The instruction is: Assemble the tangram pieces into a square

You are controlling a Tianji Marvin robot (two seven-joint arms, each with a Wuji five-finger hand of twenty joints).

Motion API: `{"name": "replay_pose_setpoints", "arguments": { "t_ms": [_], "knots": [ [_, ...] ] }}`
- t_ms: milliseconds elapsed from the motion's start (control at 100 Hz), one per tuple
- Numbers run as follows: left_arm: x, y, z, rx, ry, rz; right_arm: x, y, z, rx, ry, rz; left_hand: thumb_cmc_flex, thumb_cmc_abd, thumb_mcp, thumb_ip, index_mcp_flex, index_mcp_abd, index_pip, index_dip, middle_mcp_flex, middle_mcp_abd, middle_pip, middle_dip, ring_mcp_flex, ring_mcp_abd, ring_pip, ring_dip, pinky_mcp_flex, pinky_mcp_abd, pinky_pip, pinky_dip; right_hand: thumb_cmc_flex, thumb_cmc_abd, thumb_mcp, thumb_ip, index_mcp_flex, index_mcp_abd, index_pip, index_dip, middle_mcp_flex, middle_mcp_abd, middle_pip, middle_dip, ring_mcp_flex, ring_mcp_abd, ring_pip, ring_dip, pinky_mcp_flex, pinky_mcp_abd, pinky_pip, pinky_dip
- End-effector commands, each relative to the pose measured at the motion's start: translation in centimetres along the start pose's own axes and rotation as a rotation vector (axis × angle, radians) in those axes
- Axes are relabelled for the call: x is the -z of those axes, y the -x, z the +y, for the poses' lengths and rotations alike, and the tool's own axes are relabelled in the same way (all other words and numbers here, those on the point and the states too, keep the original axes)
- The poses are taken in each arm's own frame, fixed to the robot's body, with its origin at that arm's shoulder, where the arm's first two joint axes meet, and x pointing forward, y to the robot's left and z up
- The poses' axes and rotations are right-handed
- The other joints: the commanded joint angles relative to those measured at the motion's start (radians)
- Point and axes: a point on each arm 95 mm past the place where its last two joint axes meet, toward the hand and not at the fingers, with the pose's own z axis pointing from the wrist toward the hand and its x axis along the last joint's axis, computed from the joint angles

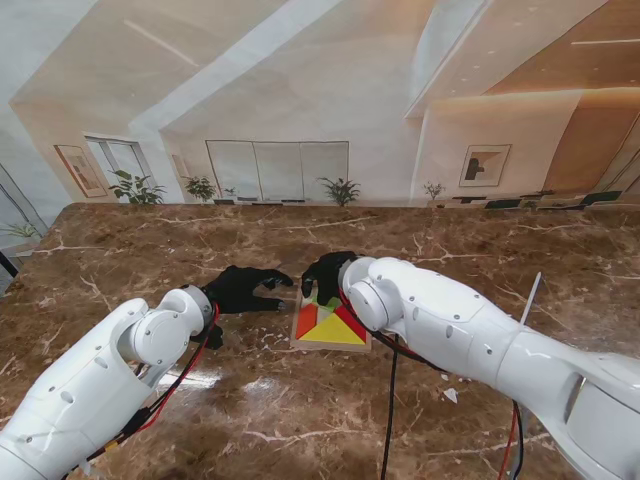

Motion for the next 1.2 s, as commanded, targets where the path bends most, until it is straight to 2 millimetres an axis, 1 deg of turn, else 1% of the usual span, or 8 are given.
{"name": "replay_pose_setpoints", "arguments": {
  "t_ms": [0,200,220,250,300,590,1190],
  "knots": [
    [0.0,0.1,0.3,0.004,0.007,-0.006,0.2,0.3,-0.5,0.003,-0.024,-0.013,0.020,0.024,-0.023,0.020,0.013,-0.004,-0.006,-0.019,0.013,0.016,0.011,0.010,-0.004,-0.003,0.018,0.016,-0.016,-0.014,0.021,-0.018,-0.055,0.017,0.011,0.026,-0.020,0.001,0.017,0.009,0.003,-0.010,0.006,-0.001,0.023,-0.006,0.038,0.010,-0.009,0.001,0.056,0.020],
    [0.0,0.0,0.4,0.002,0.011,-0.005,0.6,0.5,-0.7,0.006,-0.033,-0.025,0.020,0.024,-0.024,0.020,0.014,-0.004,-0.006,-0.019,0.014,0.017,0.011,0.010,-0.003,-0.003,0.019,0.017,-0.016,-0.014,0.022,-0.018,-0.058,0.018,0.012,0.029,-0.006,0.003,0.013,0.008,-0.001,-0.008,0.005,-0.003,0.024,-0.007,0.038,0.009,-0.009,0.003,0.056,0.019],
    [0.0,0.0,0.4,0.002,0.011,-0.005,0.4,0.6,-0.9,0.006,-0.036,-0.028,0.021,0.024,-0.024,0.020,0.013,-0.005,-0.006,-0.019,0.014,0.017,0.011,0.010,-0.004,-0.003,0.019,0.016,-0.016,-0.014,0.022,-0.018,-0.058,0.018,0.011,0.030,-0.008,0.003,0.012,0.007,-0.002,-0.008,0.004,-0.003,0.024,-0.007,0.038,0.009,-0.009,0.002,0.056,0.019],
    [0.0,0.0,0.4,0.002,0.011,-0.005,-0.4,1.2,-1.8,0.007,-0.043,-0.041,0.020,0.025,-0.024,0.020,0.013,-0.005,-0.006,-0.019,0.014,0.017,0.011,0.010,-0.003,-0.003,0.019,0.016,-0.016,-0.014,0.022,-0.018,-0.058,0.017,0.011,0.030,-0.009,0.004,0.011,0.007,-0.001,-0.009,0.005,-0.003,0.024,-0.007,0.038,0.009,-0.009,0.002,0.056,0.019],
    [0.0,0.0,0.4,0.002,0.012,-0.005,-1.1,1.1,-2.0,0.007,-0.034,-0.030,0.020,0.024,-0.024,0.020,0.013,-0.004,-0.006,-0.019,0.014,0.016,0.011,0.010,-0.004,-0.003,0.019,0.016,-0.016,-0.014,0.022,-0.018,-0.057,0.017,0.012,0.029,-0.007,0.003,0.011,0.007,-0.002,-0.009,0.004,-0.003,0.024,-0.007,0.038,0.009,-0.009,0.001,0.056,0.018],
    [0.1,0.0,0.4,0.002,0.015,-0.008,-1.7,0.7,-1.8,-0.005,-0.021,-0.015,0.022,0.024,-0.025,0.020,0.013,-0.004,-0.007,-0.019,0.014,0.017,0.011,0.010,-0.004,-0.003,0.019,0.016,-0.016,-0.015,0.021,-0.018,-0.061,0.018,0.012,0.031,-0.014,0.005,0.010,0.008,-0.006,-0.008,0.002,-0.006,0.023,-0.008,0.039,0.009,-0.010,0.000,0.057,0.018],
    [0.0,0.0,0.5,0.000,0.017,-0.007,-0.2,1.5,-1.5,-0.001,0.004,-0.038,0.022,0.024,-0.028,0.021,0.013,-0.005,-0.007,-0.019,0.014,0.016,0.011,0.011,-0.003,-0.002,0.020,0.017,-0.015,-0.016,0.022,-0.018,-0.059,0.008,0.016,0.029,0.030,0.005,0.021,0.013,0.002,-0.006,0.004,-0.008,0.029,-0.004,0.040,0.008,-0.006,0.003,0.059,0.017]
  ]
}}
